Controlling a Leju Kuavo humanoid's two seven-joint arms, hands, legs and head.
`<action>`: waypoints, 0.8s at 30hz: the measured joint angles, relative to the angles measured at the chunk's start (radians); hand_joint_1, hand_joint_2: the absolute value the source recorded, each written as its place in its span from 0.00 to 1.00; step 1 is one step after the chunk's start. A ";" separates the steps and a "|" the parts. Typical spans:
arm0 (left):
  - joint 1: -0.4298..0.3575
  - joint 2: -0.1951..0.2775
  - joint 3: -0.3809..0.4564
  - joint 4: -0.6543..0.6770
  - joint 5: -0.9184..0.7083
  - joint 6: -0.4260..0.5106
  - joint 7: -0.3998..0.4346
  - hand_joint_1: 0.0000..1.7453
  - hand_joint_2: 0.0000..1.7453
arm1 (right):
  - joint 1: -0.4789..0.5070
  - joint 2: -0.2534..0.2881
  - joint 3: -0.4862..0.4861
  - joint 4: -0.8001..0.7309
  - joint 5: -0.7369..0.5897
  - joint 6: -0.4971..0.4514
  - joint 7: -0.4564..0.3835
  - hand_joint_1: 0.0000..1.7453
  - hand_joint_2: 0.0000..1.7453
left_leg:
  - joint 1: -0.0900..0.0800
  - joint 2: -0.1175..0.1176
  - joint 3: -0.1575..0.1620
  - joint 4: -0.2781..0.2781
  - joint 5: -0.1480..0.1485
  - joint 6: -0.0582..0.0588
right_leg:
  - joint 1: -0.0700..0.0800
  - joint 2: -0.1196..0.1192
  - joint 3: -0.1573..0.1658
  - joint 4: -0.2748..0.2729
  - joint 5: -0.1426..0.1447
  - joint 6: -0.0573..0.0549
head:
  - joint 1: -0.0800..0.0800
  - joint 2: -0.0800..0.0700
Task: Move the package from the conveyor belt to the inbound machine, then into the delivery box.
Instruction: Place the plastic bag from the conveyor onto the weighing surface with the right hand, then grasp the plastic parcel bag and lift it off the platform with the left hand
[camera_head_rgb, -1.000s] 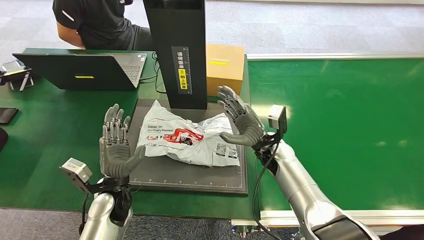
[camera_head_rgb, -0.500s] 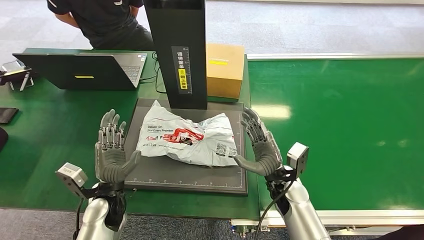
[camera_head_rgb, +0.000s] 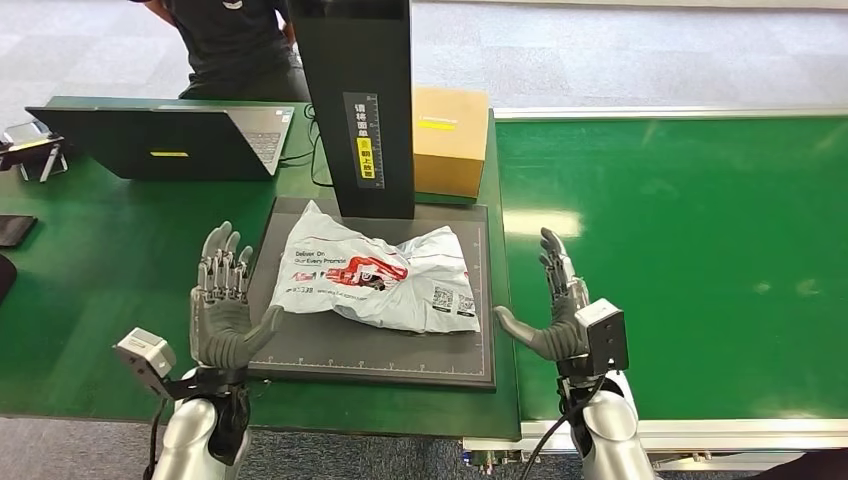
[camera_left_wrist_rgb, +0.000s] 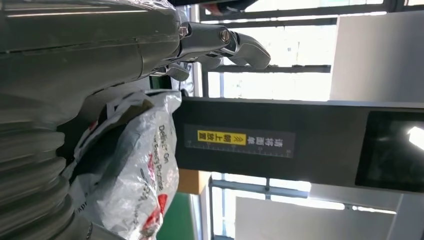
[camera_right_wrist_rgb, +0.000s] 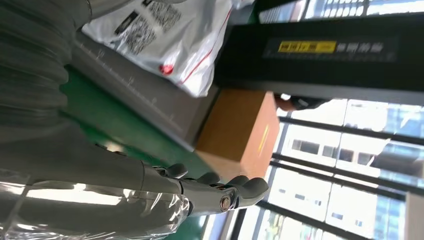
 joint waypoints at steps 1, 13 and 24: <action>0.001 0.000 0.002 -0.003 -0.024 0.018 -0.002 0.00 1.00 | 0.004 0.003 -0.012 -0.001 0.011 -0.012 0.010 0.00 1.00 | 0.000 0.000 0.000 0.000 0.000 0.000 | 0.000 0.000 0.000 0.000 0.000 0.000 | 0.000 0.000; 0.010 -0.005 -0.086 -0.121 -0.476 0.308 0.021 0.00 1.00 | 0.051 0.040 -0.129 -0.034 0.120 -0.031 0.081 0.00 1.00 | 0.000 0.000 0.000 0.000 0.000 0.000 | 0.000 0.000 0.000 0.000 0.000 0.000 | 0.000 0.000; -0.066 -0.005 -0.257 -0.084 -0.904 0.340 0.250 0.00 1.00 | 0.042 0.062 -0.162 -0.034 0.134 0.001 0.082 0.00 1.00 | 0.000 0.000 0.000 0.000 0.000 0.000 | 0.000 0.000 0.000 0.000 0.000 0.000 | 0.000 0.000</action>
